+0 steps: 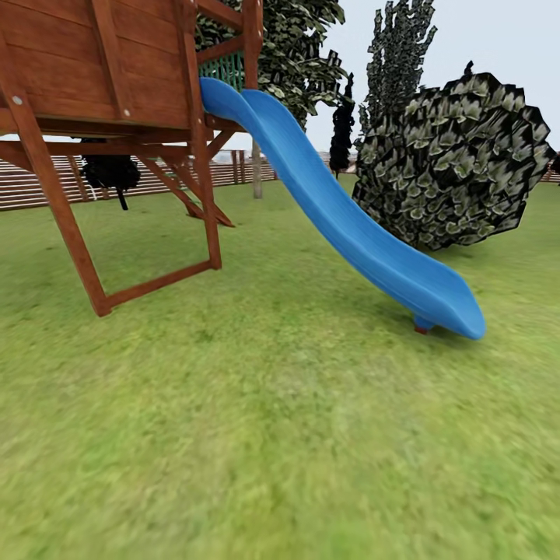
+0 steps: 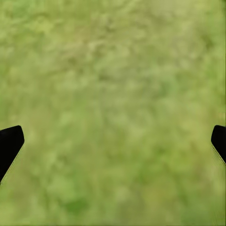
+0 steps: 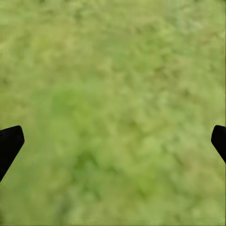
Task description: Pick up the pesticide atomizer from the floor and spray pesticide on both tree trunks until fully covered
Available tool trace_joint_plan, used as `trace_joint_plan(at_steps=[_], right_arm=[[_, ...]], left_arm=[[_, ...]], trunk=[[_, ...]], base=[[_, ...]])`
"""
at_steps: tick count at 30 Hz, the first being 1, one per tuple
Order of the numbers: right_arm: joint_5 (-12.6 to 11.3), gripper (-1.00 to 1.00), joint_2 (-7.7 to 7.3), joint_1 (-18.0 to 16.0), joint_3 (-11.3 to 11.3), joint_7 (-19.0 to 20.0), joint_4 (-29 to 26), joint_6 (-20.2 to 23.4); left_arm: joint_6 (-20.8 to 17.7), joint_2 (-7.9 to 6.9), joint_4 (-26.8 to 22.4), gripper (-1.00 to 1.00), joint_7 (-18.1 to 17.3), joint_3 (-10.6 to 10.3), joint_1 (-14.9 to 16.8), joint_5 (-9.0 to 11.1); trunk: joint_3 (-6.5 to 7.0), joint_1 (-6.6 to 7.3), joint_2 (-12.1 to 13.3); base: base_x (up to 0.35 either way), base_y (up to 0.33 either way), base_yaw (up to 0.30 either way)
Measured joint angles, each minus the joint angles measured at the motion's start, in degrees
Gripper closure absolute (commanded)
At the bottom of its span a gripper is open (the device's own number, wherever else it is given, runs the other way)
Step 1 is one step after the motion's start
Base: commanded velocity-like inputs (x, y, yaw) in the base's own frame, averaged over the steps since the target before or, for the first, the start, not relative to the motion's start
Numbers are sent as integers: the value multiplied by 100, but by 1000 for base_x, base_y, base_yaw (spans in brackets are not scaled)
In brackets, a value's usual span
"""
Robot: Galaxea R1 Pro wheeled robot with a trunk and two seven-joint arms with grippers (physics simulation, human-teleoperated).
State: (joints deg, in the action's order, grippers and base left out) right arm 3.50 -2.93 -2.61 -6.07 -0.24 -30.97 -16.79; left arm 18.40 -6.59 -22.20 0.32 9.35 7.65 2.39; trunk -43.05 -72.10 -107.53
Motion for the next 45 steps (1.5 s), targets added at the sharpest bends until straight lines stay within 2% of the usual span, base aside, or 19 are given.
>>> trace_joint_plan(at_steps=[8, 35, 45], right_arm=[[0, -100, 0, 0, 0, 0, 0, 0], [0, -100, 0, 2, -3, 0, -3, 1], [0, -100, 0, 2, -2, 0, -7, 1]], left_arm=[[-2, 0, 0, -100, -2, 0, -4, 0], [15, -8, -5, -100, 0, 41, 3, 4], [15, -40, -6, -100, -8, 7, 3, -8]], trunk=[[0, 0, 0], [0, -3, 0], [0, 0, 0]], base=[[339, 65, -6], [27, 0, -263], [288, 0, -266]])
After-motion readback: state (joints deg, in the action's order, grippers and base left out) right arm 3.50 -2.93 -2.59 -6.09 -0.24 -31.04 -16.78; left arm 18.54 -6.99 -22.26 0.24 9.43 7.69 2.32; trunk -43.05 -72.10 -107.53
